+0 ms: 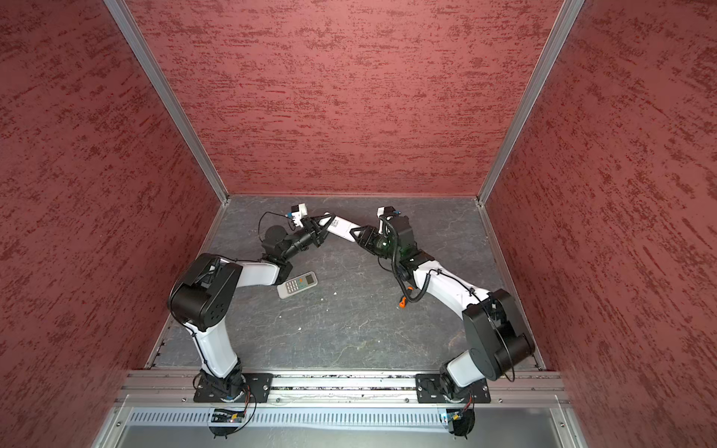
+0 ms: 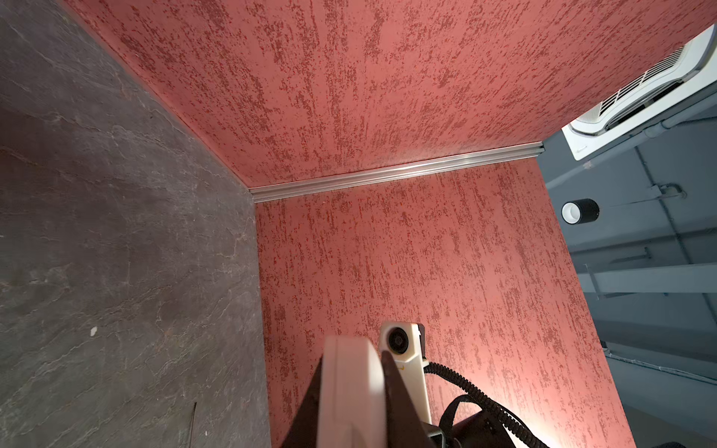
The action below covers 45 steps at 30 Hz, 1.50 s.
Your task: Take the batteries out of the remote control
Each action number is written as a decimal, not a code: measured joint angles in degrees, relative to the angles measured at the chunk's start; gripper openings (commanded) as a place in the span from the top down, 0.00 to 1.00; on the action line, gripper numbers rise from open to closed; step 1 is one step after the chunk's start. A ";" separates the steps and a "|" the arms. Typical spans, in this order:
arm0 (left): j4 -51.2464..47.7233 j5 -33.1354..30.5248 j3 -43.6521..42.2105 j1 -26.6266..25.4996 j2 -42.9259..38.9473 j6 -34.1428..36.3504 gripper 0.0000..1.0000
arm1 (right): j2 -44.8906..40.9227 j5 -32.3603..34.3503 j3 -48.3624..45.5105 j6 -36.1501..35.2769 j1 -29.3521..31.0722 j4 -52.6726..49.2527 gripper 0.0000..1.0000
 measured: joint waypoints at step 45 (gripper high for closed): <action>-1.22 0.50 0.00 0.83 -0.02 3.65 1.00 | -1.01 -1.99 -1.77 2.19 -0.63 2.36 0.63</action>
